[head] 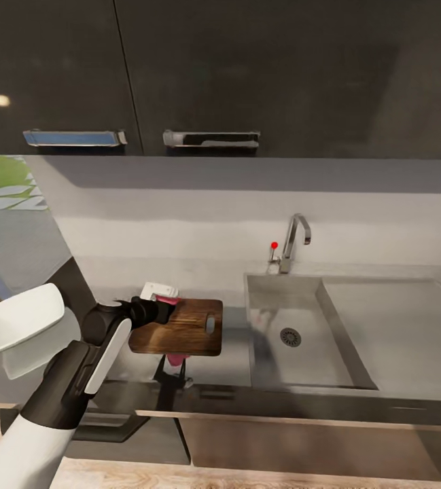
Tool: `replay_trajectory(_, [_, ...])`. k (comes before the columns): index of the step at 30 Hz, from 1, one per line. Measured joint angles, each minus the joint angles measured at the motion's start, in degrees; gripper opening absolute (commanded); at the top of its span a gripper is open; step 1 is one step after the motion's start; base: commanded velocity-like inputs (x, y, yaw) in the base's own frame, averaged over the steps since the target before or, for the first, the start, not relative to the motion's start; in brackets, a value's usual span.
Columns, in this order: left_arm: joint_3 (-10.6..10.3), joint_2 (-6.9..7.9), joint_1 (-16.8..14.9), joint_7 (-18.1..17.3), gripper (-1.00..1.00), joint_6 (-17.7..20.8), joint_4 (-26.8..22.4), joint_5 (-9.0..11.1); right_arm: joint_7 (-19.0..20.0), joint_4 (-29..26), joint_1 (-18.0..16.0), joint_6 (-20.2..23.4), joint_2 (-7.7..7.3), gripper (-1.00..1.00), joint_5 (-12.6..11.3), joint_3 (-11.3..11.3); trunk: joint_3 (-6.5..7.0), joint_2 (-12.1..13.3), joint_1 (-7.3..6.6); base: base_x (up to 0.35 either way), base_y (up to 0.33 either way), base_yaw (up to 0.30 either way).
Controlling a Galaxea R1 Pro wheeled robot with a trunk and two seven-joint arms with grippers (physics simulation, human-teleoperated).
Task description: In the kitchen, take the Vidalia onion out of the sink, dice it on the chopping board with the paring knife, put the diced onion into the bowl on the countertop, then place both the paring knife and the chopping board into the sink.
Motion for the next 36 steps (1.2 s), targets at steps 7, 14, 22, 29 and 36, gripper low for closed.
replay_trajectory(7, [-0.7,-0.09,0.1,0.0,-1.00,0.0,0.0,0.0,-0.1,0.0,0.0,-0.1,-0.03,1.00,0.0,0.0,-0.03,0.0,0.00,0.000,0.000,0.000])
replay_trajectory(14, [-1.1,-0.10,0.1,0.0,-1.00,-0.1,0.0,0.0,-0.1,0.0,0.0,-0.1,-0.04,1.00,0.0,0.0,-0.03,0.0,0.00,0.006,-0.001,0.000])
replay_trajectory(22, [-1.1,-0.10,0.1,0.0,-1.00,-0.1,0.0,0.0,-0.1,0.1,0.0,0.2,0.04,1.00,0.0,0.0,-0.04,0.0,-0.01,0.098,-0.079,0.000])
replay_trajectory(29, [-1.2,-0.11,0.1,0.0,-1.00,-0.1,0.0,0.0,-0.2,0.1,0.0,0.2,0.05,1.00,0.0,0.0,-0.16,0.0,0.00,0.011,-0.009,0.000])
replay_trajectory(36, [-1.1,-0.11,0.1,0.0,-1.00,-0.1,-0.1,0.0,-0.2,0.1,0.0,0.2,0.05,1.00,0.0,0.0,-0.59,0.0,0.00,0.000,0.000,0.000])
